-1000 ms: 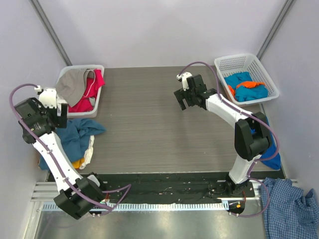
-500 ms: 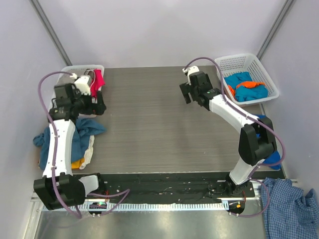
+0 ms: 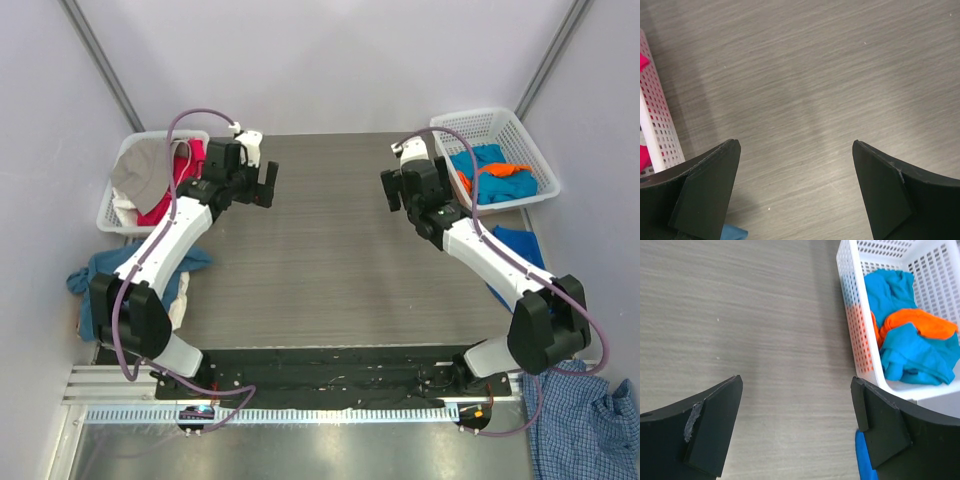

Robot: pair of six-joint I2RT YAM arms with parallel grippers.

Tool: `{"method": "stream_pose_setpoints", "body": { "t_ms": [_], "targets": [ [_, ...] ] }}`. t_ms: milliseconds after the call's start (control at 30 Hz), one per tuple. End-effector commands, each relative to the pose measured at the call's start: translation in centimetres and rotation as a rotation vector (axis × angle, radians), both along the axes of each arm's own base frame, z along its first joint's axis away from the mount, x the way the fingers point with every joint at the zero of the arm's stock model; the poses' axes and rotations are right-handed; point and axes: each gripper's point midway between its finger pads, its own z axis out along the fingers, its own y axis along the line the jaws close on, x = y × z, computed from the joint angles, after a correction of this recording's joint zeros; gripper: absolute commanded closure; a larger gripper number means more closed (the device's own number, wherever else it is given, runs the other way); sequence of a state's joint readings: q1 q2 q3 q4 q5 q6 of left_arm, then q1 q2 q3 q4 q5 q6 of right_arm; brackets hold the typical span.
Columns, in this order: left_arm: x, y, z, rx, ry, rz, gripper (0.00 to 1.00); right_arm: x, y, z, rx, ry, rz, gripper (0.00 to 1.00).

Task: Fold and stack the t-shirts
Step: Put the neatly folded tshirt into the corner of the board with the left arm

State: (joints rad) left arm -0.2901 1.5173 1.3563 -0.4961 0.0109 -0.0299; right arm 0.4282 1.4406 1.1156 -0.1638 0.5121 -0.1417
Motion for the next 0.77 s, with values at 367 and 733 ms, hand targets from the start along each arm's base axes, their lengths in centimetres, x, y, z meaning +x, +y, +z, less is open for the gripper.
{"method": "stream_pose_setpoints", "body": {
  "t_ms": [367,733],
  "targets": [
    [2.4,-2.7,4.3,0.007,-0.186,0.005,0.0,-0.9,-0.8,2.8,0.077,-0.132,-0.041,0.02],
    [2.2,-3.6,3.9,0.023,-0.185,-0.018,0.0,-1.0,-0.6,2.0,0.081,-0.125,-0.024,0.03]
  ]
}}
